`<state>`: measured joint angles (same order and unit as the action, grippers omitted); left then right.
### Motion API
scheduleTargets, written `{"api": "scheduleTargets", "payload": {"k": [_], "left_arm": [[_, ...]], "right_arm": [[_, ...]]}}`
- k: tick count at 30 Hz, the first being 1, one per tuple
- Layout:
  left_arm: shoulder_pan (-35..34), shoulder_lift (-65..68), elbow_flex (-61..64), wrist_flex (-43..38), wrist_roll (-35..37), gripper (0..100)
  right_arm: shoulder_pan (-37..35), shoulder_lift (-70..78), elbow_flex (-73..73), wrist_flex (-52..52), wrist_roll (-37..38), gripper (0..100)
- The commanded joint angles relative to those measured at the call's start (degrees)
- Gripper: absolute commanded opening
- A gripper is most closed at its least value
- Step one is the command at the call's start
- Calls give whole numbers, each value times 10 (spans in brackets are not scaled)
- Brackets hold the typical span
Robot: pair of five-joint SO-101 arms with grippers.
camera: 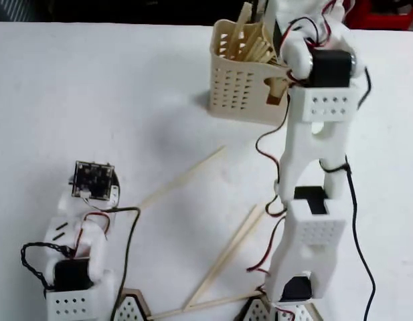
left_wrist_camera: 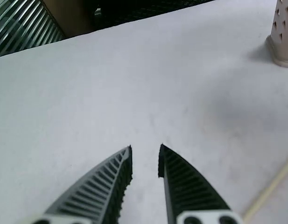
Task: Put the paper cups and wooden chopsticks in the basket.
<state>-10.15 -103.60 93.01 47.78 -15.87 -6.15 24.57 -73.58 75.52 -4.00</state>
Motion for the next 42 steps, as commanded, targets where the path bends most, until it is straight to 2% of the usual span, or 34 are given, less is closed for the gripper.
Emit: {"api": "scheduleTargets", "payload": {"k": [1,8,16,26,32,38,42], "left_arm": [[-4,-6,-4,-17,-6,112],[0,-5,-56,-2,-7,112],[62,-5,-105,68,-77,112],[155,12,-205,161,-130,116],[201,189,-302,170,-126,116],[320,376,-415,215,-123,135],[377,471,-454,220,-60,202]], "right_arm": [[-9,-75,-11,89,31,91],[-4,-131,-11,229,69,17],[89,-148,28,229,76,18],[147,-215,178,229,76,18],[150,-305,238,229,76,19],[149,-399,318,229,71,19],[152,-473,435,229,76,19]]}}
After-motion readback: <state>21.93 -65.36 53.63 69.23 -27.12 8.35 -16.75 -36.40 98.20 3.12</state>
